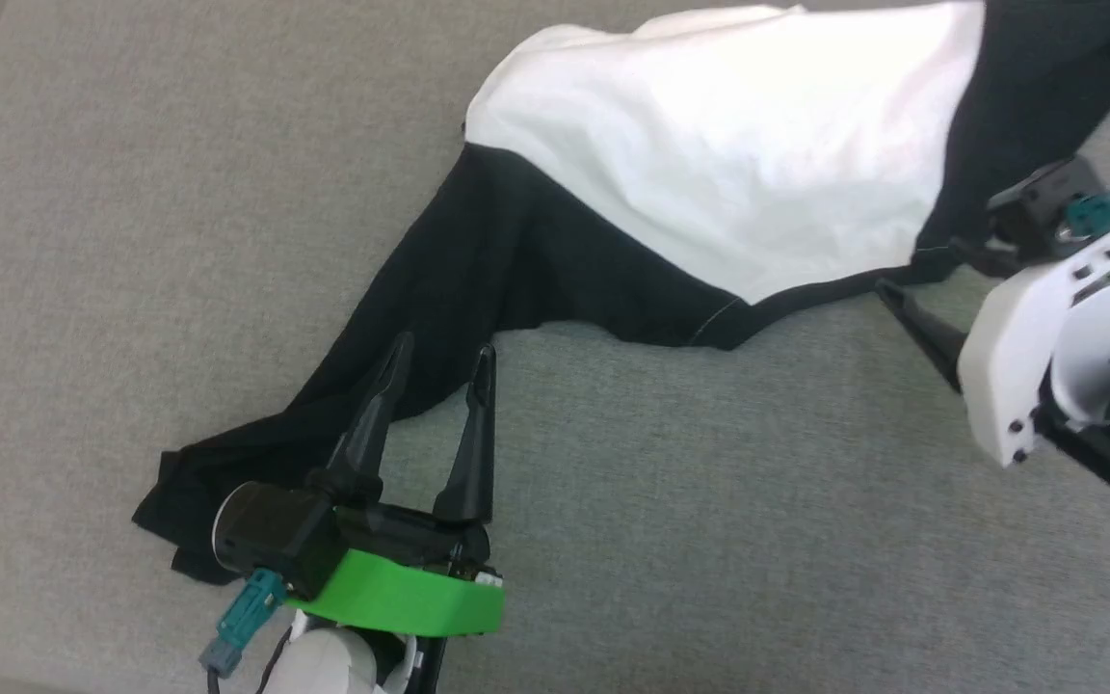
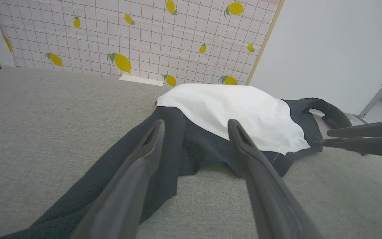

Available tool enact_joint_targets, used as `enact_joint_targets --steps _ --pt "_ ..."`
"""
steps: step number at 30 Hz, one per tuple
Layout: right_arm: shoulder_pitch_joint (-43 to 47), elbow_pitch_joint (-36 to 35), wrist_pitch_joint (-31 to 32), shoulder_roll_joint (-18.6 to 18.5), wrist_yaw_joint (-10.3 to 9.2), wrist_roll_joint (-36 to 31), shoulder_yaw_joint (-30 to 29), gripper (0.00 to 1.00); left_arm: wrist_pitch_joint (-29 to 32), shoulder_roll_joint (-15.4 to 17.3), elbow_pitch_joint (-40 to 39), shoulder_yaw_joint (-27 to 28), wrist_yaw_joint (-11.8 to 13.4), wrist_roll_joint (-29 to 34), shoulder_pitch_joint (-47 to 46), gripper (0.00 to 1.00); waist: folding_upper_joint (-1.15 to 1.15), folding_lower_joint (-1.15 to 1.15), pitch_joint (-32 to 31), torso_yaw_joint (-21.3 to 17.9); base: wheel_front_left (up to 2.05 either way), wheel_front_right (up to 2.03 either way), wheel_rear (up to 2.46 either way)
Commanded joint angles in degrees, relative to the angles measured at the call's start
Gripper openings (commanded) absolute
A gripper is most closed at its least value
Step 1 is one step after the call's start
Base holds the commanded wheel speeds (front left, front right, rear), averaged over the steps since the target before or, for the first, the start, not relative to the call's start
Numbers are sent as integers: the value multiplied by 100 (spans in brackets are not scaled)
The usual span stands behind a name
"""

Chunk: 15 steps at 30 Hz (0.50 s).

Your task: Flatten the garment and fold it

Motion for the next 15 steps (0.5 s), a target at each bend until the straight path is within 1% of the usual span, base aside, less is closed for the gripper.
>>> enact_joint_targets --steps 1,6,7,8,9,12,15 --pt "-53 34 -35 -65 -8 -35 155 100 -27 -26 7 -12 -37 -28 -39 100 0 0 176 178 0 0 0" --pt "-391 392 -149 -364 -8 -118 945 100 -27 -27 40 -85 -32 -96 -127 100 0 0 285 339 0 0 0" --pt "-518 592 -173 -442 -8 -89 1151 80 -27 -27 54 -108 -14 -121 -147 100 0 0 287 378 0 0 0" --pt "-581 696 -189 -469 -8 -73 1205 25 -27 -27 58 -116 5 -138 -152 100 0 0 276 395 0 0 0" --pt "-627 759 -202 -486 -8 -51 1242 0 -27 -27 62 -119 18 -148 -151 100 0 0 259 400 0 0 0" --pt "-730 908 -332 -523 -8 -8 1225 0 -27 -27 100 -92 48 -156 -101 100 0 0 138 366 0 0 0" --pt "-724 908 -491 -541 -8 121 1136 0 -27 -27 143 -52 50 -140 -47 100 0 0 -30 287 0 0 0"
